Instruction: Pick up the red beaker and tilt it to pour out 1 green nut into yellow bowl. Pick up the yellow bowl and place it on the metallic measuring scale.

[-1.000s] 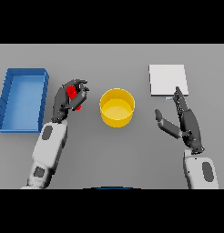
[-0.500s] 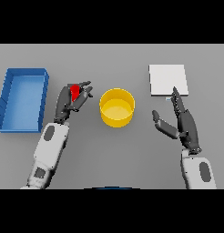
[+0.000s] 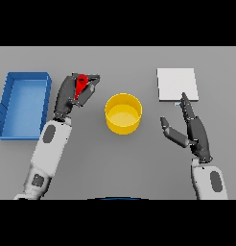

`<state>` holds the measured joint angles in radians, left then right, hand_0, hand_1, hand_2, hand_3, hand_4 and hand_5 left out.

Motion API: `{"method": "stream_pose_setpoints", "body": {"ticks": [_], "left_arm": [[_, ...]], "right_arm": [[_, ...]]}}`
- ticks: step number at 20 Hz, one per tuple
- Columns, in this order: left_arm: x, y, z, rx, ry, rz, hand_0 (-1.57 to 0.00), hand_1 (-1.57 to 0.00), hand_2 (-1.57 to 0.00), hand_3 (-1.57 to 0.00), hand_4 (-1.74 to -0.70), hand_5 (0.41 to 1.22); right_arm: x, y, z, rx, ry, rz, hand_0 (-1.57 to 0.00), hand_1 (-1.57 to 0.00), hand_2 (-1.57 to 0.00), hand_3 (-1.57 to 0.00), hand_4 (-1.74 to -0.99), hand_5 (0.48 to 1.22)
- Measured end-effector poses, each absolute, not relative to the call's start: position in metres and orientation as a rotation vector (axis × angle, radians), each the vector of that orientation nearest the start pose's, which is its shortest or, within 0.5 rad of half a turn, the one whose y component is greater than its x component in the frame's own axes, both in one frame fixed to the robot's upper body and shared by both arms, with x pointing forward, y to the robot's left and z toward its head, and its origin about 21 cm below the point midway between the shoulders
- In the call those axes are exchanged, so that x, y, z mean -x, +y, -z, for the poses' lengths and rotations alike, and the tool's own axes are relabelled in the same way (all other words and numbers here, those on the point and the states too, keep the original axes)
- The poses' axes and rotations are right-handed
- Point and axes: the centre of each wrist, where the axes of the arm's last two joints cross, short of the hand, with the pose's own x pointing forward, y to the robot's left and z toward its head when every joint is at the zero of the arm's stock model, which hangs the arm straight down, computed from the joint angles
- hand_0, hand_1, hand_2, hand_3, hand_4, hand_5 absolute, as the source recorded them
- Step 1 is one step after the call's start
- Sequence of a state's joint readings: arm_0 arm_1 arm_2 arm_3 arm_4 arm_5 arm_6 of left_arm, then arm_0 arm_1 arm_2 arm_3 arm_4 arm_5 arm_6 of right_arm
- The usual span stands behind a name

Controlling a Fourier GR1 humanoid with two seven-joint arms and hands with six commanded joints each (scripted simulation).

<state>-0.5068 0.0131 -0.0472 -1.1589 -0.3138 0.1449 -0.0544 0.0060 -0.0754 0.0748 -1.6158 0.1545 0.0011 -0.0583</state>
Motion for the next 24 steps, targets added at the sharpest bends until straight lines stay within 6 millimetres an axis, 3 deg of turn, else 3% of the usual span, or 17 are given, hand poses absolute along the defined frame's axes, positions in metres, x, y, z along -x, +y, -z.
{"method": "stream_pose_setpoints", "body": {"ticks": [5,8,14,18,21,24], "left_arm": [[-0.369,0.17,-0.052,-0.302,-1.681,0.503,-1.57,-1.57,-1.56,-1.56,-1.62,1.14],[-0.377,0.171,-0.063,-0.363,-1.675,0.614,-1.57,-1.57,-1.57,-1.57,-1.68,1.123],[-0.391,0.152,-0.093,-0.61,-1.61,1.111,-1.57,-1.57,-1.57,-1.57,-1.72,1.16],[-0.393,0.138,-0.097,-0.698,-1.503,1.425,-1.57,-1.57,-1.57,-1.57,-1.73,1.196],[-0.398,0.129,-0.108,-0.77,-1.394,1.625,-1.57,-1.57,-1.57,-1.57,-1.61,1.208],[-0.402,0.116,-0.114,-0.839,-1.284,1.804,-1.57,-1.57,-1.57,-1.36,-1.66,1.214]], "right_arm": [[-0.246,-0.228,-0.007,0.112,-1.643,-0.238,0.0,0.0,0.0,0.0,-1.277,0.679],[-0.242,-0.226,-0.007,0.107,-1.653,-0.24,0.0,0.0,0.0,0.0,-1.277,0.688],[-0.243,-0.225,-0.008,0.113,-1.652,-0.239,0.0,0.0,0.0,0.0,-1.287,0.694],[-0.242,-0.225,-0.01,0.132,-1.65,-0.254,0.0,0.0,0.0,0.0,-1.29,0.694],[-0.239,-0.225,-0.01,0.113,-1.653,-0.233,0.0,0.0,0.0,0.0,-1.284,0.678],[-0.239,-0.223,-0.008,0.087,-1.611,-0.187,0.0,0.0,0.0,0.0,-1.279,0.651]]}}
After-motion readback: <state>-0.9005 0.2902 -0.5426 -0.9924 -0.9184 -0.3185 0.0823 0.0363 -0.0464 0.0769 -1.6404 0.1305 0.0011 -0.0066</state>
